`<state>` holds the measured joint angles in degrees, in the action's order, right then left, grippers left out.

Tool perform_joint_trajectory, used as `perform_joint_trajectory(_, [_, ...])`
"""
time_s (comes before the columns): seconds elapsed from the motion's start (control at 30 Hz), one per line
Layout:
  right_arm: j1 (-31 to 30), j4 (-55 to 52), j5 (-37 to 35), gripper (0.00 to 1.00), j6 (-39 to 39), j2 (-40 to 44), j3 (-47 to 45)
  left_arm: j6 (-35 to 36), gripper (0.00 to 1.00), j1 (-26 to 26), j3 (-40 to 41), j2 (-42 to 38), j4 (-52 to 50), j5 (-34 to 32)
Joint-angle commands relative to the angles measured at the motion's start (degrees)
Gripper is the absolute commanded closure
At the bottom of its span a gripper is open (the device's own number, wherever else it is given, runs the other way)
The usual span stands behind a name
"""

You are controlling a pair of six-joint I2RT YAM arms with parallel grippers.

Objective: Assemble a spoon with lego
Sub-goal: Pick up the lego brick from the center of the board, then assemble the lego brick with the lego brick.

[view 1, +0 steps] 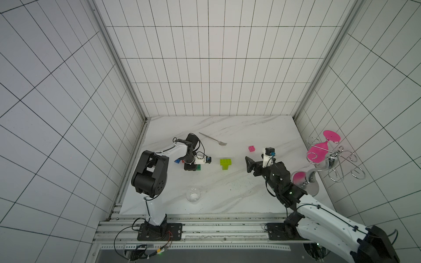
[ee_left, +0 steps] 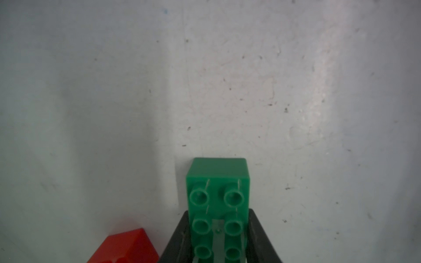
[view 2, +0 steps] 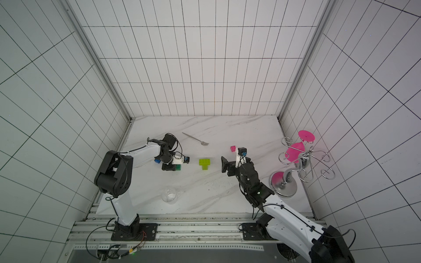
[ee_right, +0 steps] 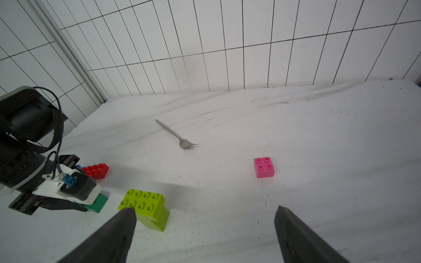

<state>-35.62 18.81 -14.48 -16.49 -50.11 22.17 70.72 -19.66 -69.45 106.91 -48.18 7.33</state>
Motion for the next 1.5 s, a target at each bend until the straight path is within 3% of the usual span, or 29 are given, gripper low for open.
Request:
perform_joint_trajectory(0.0, [0.37, 1.14, -0.16, 0.01, 0.32, -1.28, -0.05, 1.57, 0.84, 0.24, -0.4, 0.5, 0.1, 2.39])
perform_joint_trajectory(0.07, [0.55, 1.14, 0.62, 0.0, -0.22, -2.85, 0.47, 1.28, 0.98, 0.24, -0.27, -0.31, 1.16, 3.96])
perform_joint_trajectory(0.1, [0.7, 1.14, 1.36, 0.01, -0.82, -4.05, 0.79, 0.57, 1.0, 0.24, -0.17, -1.14, 2.52, 4.87])
perform_joint_trajectory(0.23, [3.1, 0.77, 9.64, 0.0, -5.3, -8.73, 2.72, -4.02, 1.0, 0.41, -0.12, -7.07, 7.71, 11.48])
perform_joint_trajectory(0.43, [12.97, 6.66, 32.17, 0.15, -19.57, -15.54, 3.44, -6.31, 1.0, 0.1, 3.72, -17.58, 14.22, 22.46])
perform_joint_trajectory(0.53, [16.84, 9.8, 41.71, 0.24, -27.02, -22.99, 5.7, -6.32, 1.0, -2.47, 5.2, -20.82, 15.85, 22.08])
perform_joint_trajectory(0.67, [18.39, 16.0, 55.18, 0.43, -37.43, -36.62, 11.13, -9.55, 1.0, -7.99, 2.43, -20.45, 14.18, 16.19])
perform_joint_trajectory(0.73, [18.36, 26.06, 59.05, 0.43, -43.32, -42.81, 10.95, -12.83, 1.0, -10.36, -0.21, -19.38, 12.08, 13.25])
perform_joint_trajectory(0.87, [18.08, 37.61, 59.49, 0.4, -47.84, -49.15, 9.88, -15.74, 1.0, -13.14, -2.6, -18.93, 8.58, 10.35])
perform_joint_trajectory(1.47, [13.23, 33.76, 56.66, 0.51, -43.27, -50.08, 11.49, -19.01, 1.0, -16.91, -3.99, -11.95, 8.14, 4.25])
